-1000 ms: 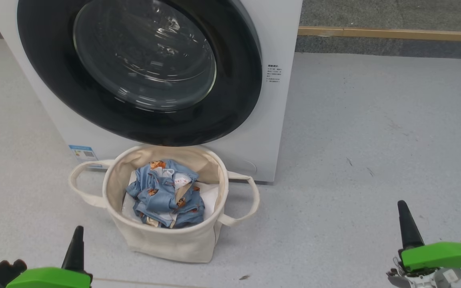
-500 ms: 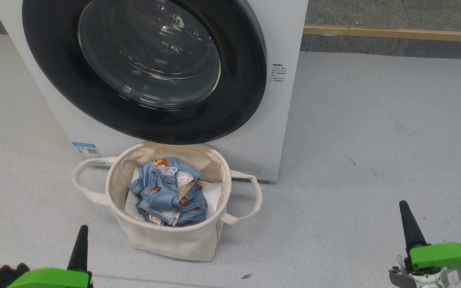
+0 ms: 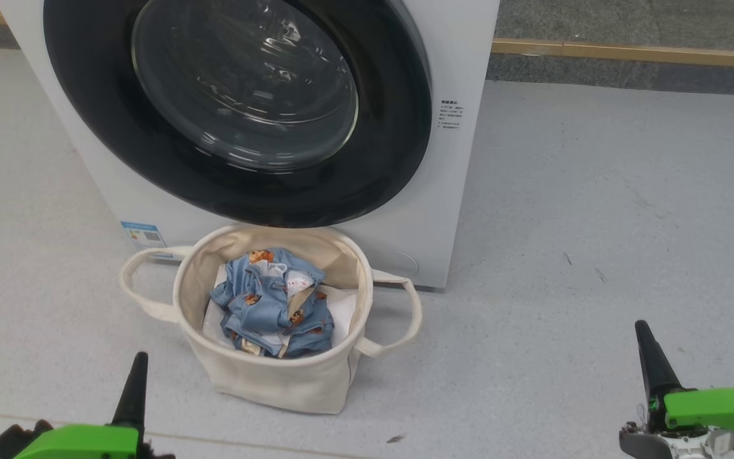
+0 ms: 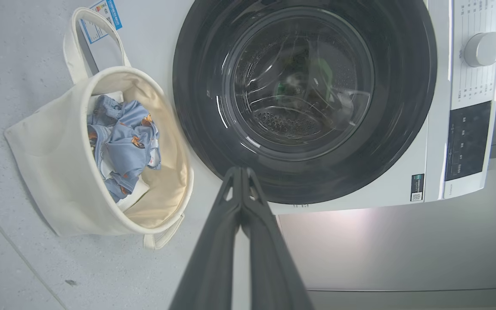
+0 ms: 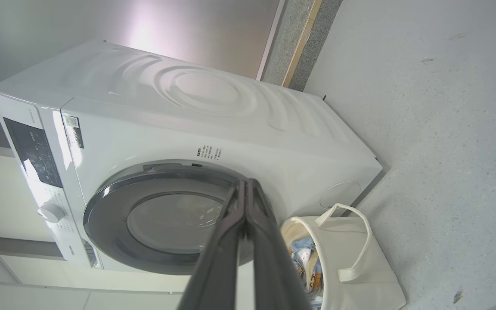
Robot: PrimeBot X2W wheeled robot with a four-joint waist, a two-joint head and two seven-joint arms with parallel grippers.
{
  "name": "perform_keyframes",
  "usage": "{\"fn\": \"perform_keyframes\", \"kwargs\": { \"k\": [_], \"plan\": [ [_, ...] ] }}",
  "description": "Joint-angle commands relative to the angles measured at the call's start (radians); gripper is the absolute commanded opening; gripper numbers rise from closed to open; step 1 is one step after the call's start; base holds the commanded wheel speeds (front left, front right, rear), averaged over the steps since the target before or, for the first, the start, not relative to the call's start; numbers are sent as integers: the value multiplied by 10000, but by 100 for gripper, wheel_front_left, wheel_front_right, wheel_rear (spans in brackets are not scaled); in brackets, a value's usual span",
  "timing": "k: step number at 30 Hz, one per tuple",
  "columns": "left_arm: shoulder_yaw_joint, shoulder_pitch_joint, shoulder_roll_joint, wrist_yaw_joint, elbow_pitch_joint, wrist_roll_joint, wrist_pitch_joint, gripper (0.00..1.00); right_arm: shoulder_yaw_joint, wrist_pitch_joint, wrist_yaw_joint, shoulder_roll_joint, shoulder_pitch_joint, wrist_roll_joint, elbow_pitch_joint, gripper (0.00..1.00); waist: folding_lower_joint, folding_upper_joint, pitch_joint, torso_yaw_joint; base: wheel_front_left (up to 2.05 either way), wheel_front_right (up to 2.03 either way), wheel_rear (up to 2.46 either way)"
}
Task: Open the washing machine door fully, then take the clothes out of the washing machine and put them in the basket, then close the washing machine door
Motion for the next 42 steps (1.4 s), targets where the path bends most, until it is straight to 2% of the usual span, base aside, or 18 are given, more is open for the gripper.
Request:
{"fn": "perform_keyframes", "kwargs": {
  "k": [1, 25, 42],
  "plan": [
    [387, -202, 10, -58, -460, -270, 125, 0, 114, 120, 1, -30, -345, 311, -414, 0, 0, -1, 6, 16, 0, 0, 0],
    [804, -43, -607, -71, -1068, -2197, 784, 0, 0, 716, 0, 5, -313, 2679, -472, 0, 0, -1, 81, 228, 0, 0, 0],
    [802, -43, -607, -71, -1069, -2198, 783, 0, 2, 715, 0, 5, -313, 2680, -472, 0, 0, -1, 81, 228, 0, 0, 0]
  ]
}}
